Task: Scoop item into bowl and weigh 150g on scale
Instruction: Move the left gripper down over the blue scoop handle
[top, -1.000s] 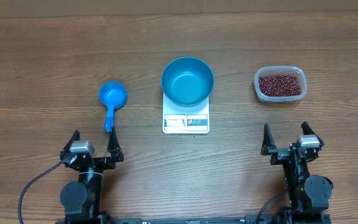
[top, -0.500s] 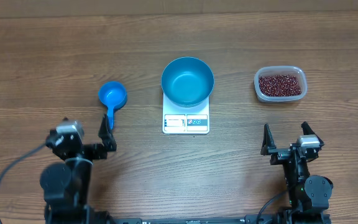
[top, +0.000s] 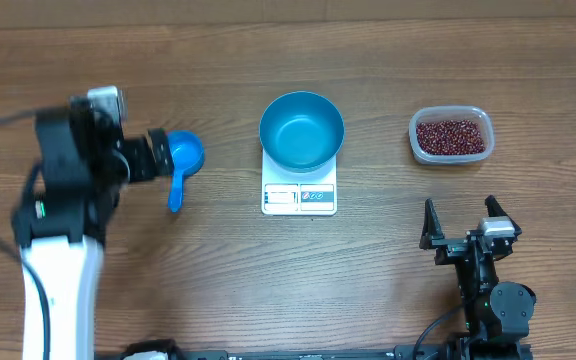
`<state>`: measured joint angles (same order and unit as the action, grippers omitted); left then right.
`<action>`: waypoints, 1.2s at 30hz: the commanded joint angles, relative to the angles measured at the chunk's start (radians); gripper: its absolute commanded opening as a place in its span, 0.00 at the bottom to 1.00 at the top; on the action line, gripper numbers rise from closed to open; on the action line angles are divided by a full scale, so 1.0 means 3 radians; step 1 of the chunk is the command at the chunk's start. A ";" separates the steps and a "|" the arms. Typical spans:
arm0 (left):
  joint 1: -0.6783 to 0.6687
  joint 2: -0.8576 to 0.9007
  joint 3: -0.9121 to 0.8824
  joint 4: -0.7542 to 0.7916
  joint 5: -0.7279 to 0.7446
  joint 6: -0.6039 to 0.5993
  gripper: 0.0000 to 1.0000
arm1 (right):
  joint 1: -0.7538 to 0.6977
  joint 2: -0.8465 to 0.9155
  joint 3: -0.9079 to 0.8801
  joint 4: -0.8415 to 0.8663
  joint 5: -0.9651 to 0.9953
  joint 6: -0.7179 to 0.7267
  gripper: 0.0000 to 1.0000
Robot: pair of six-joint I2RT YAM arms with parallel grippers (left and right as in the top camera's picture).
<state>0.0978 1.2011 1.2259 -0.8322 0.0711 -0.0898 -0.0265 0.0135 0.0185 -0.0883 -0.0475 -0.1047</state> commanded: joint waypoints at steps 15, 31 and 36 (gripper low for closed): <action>0.0224 0.1884 0.1464 -0.1353 -0.0201 0.0481 0.99 | -0.0013 -0.0036 -0.0034 0.0022 0.0015 0.0009 1.00; 0.0219 0.2478 0.1462 -0.1322 -0.0434 0.0524 1.00 | -0.0013 -0.0036 -0.0034 0.0022 0.0015 0.0009 1.00; 0.0219 0.2543 0.1462 -0.1204 -0.0434 0.0524 1.00 | -0.0013 -0.0036 -0.0034 0.0023 0.0015 0.0009 1.00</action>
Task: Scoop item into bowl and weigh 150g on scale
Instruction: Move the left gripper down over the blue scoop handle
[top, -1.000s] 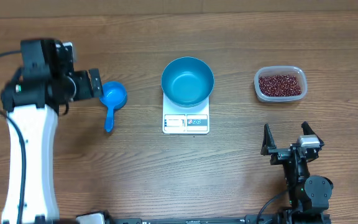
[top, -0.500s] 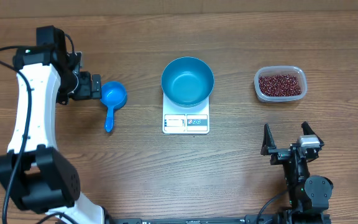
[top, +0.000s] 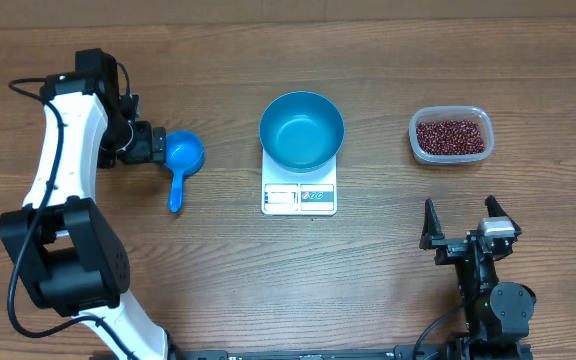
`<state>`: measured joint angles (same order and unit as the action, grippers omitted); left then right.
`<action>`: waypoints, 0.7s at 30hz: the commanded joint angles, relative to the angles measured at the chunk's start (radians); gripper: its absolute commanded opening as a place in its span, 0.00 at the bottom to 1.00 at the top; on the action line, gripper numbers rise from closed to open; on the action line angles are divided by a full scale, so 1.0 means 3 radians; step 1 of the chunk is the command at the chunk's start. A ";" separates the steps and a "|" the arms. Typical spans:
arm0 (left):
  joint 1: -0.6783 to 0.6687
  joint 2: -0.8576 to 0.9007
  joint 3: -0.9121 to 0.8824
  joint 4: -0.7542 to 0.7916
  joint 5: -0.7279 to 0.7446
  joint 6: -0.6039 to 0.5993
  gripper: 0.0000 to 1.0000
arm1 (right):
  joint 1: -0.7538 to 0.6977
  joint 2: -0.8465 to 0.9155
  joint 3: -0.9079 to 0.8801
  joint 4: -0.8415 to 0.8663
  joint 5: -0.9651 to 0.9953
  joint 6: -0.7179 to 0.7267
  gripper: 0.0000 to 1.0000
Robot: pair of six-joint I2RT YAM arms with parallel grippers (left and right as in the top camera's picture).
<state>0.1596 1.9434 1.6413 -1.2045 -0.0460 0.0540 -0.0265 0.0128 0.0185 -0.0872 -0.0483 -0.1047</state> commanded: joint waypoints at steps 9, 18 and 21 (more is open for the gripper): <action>0.0013 0.0078 0.0078 0.0207 -0.0041 0.0045 1.00 | -0.0013 -0.0033 -0.0034 0.0019 0.0018 0.0009 1.00; 0.0011 0.0093 0.0076 0.0360 0.0069 0.0048 1.00 | -0.0013 -0.0033 -0.0034 0.0018 0.0018 0.0009 1.00; 0.0011 0.0118 0.0074 0.0367 0.0067 0.0074 0.99 | -0.0013 -0.0033 -0.0034 0.0018 0.0018 0.0009 1.00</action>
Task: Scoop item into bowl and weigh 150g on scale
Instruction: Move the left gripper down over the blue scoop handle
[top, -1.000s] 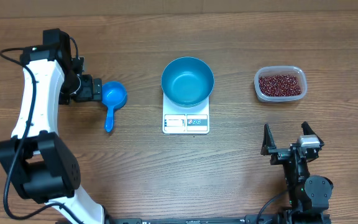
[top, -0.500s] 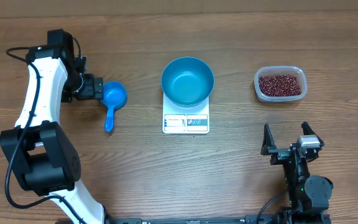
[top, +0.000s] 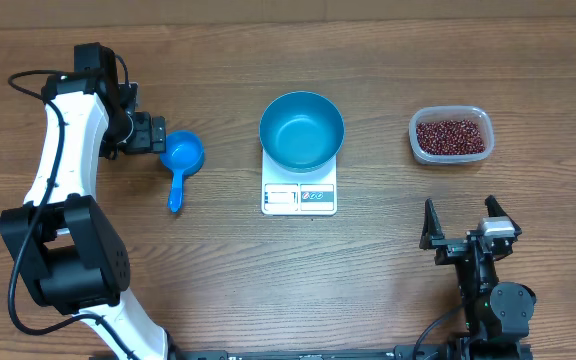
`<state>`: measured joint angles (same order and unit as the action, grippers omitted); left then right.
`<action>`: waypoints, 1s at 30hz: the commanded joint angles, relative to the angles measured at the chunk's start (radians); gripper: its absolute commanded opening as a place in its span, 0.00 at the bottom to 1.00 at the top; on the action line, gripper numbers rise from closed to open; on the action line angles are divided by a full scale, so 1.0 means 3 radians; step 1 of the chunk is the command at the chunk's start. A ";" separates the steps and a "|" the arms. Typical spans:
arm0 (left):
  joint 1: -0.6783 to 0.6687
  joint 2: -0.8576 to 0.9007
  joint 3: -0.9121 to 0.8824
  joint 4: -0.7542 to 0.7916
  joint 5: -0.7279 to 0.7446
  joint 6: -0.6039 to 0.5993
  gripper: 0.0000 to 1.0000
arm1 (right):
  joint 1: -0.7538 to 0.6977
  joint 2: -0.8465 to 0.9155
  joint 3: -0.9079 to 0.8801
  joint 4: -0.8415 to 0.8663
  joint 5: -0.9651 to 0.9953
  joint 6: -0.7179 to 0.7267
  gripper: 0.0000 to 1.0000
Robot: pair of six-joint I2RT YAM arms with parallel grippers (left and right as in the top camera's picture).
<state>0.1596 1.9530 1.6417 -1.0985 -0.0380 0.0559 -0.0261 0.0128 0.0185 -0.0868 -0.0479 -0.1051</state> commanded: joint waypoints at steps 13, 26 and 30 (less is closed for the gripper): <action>0.0009 0.0376 0.0072 0.0095 0.0028 0.0117 1.00 | -0.0014 -0.0033 -0.0034 0.0017 0.0017 0.0010 1.00; -0.0043 0.0627 0.0072 0.0277 0.0004 0.0181 1.00 | -0.0014 -0.0033 -0.0034 0.0017 0.0017 0.0010 1.00; -0.0075 0.0635 0.0072 0.0300 0.0003 0.0181 1.00 | -0.0014 -0.0033 -0.0034 0.0017 0.0017 0.0010 1.00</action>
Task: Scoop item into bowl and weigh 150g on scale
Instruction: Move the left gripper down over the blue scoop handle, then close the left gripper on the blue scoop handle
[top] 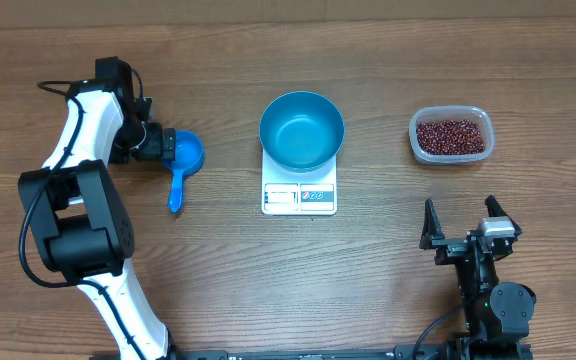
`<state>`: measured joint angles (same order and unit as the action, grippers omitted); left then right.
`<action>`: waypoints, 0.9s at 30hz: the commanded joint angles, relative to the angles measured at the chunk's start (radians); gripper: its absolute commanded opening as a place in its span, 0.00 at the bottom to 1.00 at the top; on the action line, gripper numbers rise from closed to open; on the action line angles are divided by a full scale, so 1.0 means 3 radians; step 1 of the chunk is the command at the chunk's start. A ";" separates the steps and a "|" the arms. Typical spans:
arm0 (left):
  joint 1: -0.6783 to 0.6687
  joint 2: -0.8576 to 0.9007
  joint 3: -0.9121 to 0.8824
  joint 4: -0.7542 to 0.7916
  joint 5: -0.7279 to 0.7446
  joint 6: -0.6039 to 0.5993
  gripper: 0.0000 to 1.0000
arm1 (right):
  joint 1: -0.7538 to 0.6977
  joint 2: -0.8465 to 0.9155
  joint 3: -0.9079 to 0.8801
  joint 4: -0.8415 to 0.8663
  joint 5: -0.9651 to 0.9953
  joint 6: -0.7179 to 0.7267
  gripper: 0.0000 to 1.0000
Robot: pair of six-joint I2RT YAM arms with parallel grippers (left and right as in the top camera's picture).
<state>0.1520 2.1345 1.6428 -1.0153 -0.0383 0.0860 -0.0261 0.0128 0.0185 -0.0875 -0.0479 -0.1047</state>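
Note:
A blue scoop (181, 166) lies on the table left of the scale, its cup up and its handle pointing toward the near edge. My left gripper (168, 146) sits at the left side of the scoop's cup; I cannot see how its fingers stand. An empty blue bowl (302, 130) rests on the white scale (299, 197). A clear tub of red beans (451, 135) stands at the right. My right gripper (460, 222) rests open near the front right with nothing in it.
The left arm (83, 150) curves from the near left up to the scoop. Cardboard (288, 10) runs along the table's far edge. Bare wood lies between the scale and the bean tub.
My left gripper has moved right and slightly down, from just left of the scoop's cup to over its left rim. The scoop, bowl, tub and right arm have not moved.
My left arm first hung blurred over the near left with its gripper beside the scoop's cup. It then stretched out along the table with the gripper just left of the cup, stayed there, and now reaches onto the cup's rim. The scoop has stayed in place.

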 commanded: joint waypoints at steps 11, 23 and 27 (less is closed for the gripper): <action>-0.0060 0.0067 0.0069 0.0074 0.0006 0.0104 1.00 | -0.0014 -0.0033 -0.0034 0.0019 0.0017 0.0009 1.00; -0.0060 0.0067 0.0069 0.0086 0.0018 0.0100 0.99 | -0.0014 -0.0033 -0.0034 0.0019 0.0017 0.0009 1.00; -0.0060 0.0067 0.0069 0.0086 0.0020 0.0100 0.99 | -0.0014 -0.0033 -0.0034 0.0019 0.0017 0.0009 1.00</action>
<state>0.1379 2.1361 1.6428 -0.9939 -0.0383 0.0898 -0.0265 0.0128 0.0185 -0.0872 -0.0479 -0.1051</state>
